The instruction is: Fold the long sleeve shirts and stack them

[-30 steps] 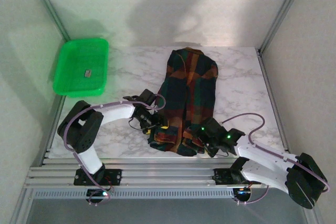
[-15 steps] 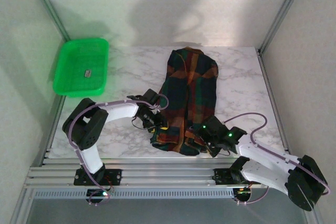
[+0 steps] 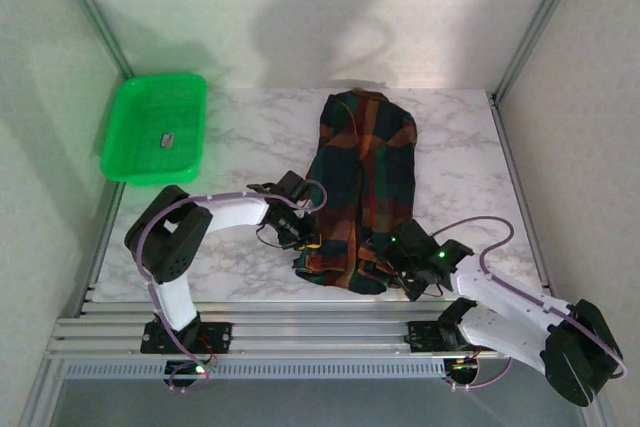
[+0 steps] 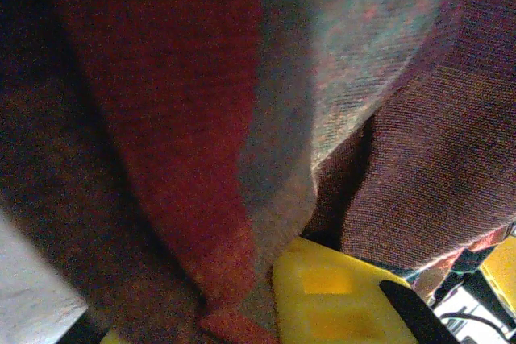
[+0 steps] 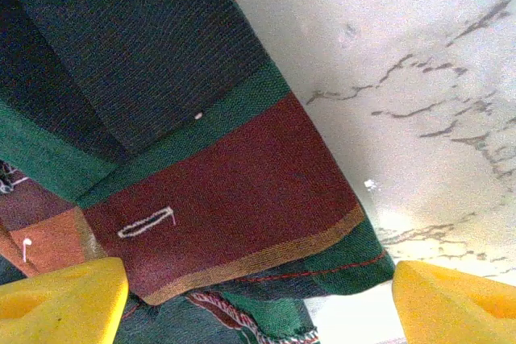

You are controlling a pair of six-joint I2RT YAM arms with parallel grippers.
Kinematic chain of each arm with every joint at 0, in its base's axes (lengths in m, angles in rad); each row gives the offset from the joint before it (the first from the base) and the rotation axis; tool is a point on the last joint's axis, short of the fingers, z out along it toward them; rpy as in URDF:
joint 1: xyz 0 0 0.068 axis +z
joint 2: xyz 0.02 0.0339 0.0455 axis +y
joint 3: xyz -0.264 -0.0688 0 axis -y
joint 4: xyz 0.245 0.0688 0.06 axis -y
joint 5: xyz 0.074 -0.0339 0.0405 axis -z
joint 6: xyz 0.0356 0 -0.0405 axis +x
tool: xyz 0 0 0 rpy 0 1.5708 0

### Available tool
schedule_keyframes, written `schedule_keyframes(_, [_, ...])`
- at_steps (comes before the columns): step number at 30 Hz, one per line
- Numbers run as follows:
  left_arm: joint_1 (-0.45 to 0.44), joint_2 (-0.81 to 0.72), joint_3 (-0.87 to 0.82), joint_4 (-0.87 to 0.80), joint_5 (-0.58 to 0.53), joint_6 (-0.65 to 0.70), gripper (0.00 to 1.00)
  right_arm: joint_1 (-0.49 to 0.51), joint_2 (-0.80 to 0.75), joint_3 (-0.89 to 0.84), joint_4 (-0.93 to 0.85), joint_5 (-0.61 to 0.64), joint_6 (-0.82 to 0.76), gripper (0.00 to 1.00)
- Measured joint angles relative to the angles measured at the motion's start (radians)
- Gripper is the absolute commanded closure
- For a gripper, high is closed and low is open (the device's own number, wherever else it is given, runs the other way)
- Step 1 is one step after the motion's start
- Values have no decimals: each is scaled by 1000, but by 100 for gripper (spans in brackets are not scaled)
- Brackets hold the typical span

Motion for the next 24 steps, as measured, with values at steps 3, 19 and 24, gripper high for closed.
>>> schedule_keyframes(3, [0, 0, 0, 8, 0, 0, 94, -21, 54, 3, 22, -2, -18, 16])
schedule_keyframes(19, [0, -2, -3, 24, 0, 16, 99, -83, 304, 126, -106, -33, -97, 79])
schedule_keyframes(24, [0, -24, -3, 21, 0, 52, 100, -85, 339, 159, -39, 0, -141, 97])
